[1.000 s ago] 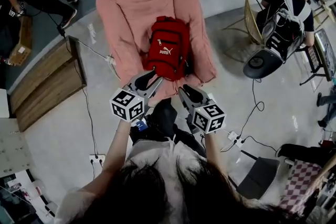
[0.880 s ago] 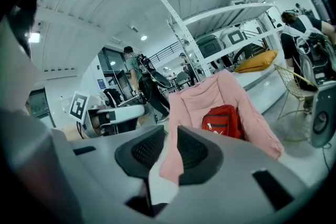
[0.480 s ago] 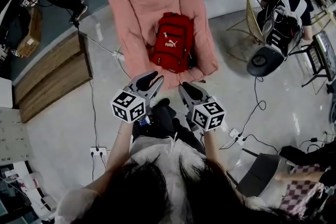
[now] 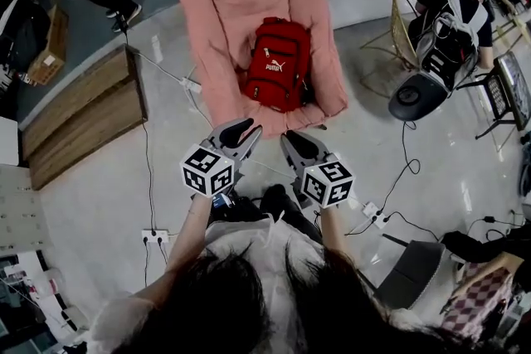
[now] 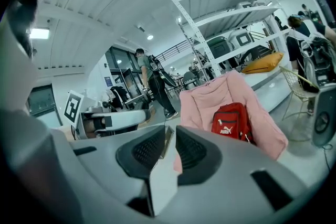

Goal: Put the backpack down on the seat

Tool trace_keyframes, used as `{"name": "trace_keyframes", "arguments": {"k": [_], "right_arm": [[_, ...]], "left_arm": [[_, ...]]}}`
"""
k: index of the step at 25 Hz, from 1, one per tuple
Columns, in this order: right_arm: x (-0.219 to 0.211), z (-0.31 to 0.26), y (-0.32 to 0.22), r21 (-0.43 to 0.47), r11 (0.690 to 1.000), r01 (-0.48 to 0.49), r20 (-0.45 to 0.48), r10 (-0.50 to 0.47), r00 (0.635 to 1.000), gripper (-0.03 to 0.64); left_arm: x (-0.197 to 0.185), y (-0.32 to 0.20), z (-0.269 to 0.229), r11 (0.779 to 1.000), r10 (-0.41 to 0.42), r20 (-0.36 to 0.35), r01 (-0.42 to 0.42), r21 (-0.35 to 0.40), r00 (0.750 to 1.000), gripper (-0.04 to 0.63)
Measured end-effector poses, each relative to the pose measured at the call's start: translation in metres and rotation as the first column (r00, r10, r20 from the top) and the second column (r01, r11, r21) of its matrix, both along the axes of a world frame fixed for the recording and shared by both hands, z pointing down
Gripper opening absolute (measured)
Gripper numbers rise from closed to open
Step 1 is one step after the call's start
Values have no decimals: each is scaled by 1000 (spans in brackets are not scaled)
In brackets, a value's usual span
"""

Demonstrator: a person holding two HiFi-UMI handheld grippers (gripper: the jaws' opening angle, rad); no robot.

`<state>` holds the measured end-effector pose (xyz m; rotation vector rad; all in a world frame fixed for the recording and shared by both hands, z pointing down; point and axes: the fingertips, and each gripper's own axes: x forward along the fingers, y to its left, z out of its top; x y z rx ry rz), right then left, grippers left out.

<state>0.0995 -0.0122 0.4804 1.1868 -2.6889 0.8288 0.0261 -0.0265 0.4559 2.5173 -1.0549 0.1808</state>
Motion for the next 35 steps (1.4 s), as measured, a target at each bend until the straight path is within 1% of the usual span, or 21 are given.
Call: {"name": "trace_keyframes", "arguments": {"k": [6, 11, 15, 20, 24, 27, 30, 35], "right_arm": [[-43, -8, 3, 4, 1000, -9, -15, 9, 1000, 75], [-89, -12, 9, -1, 999, -51, -21, 51, 998, 75], [-125, -9, 21, -13, 995, -99, -15, 99, 995, 75], [-160, -1, 44, -26, 985, -171, -27, 171, 985, 75], [-178, 5, 61, -40, 978, -206, -47, 204, 978, 71], [-186, 6, 70, -38, 975, -220, -63, 218, 974, 69], [-191, 6, 76, -39, 972, -232, -65, 230, 971, 66], [-196, 6, 83, -35, 977, -211, -86, 208, 974, 64]], "left_arm": [[-49, 15, -1, 1000, -2, 2, 2, -7, 1000, 114], [-96, 23, -7, 1000, 29, -6, -29, -3, 1000, 114], [-130, 33, -8, 997, 73, -11, -73, 2, 997, 114], [-160, 49, 2, 988, 154, -3, -154, -2, 988, 114], [-175, 59, 9, 980, 198, -17, -198, -14, 980, 114], [-180, 65, 12, 975, 221, -35, -222, -23, 975, 114], [-182, 69, 16, 971, 235, -39, -237, -30, 971, 114], [-178, 72, 15, 969, 244, -47, -246, -28, 969, 114]]}}
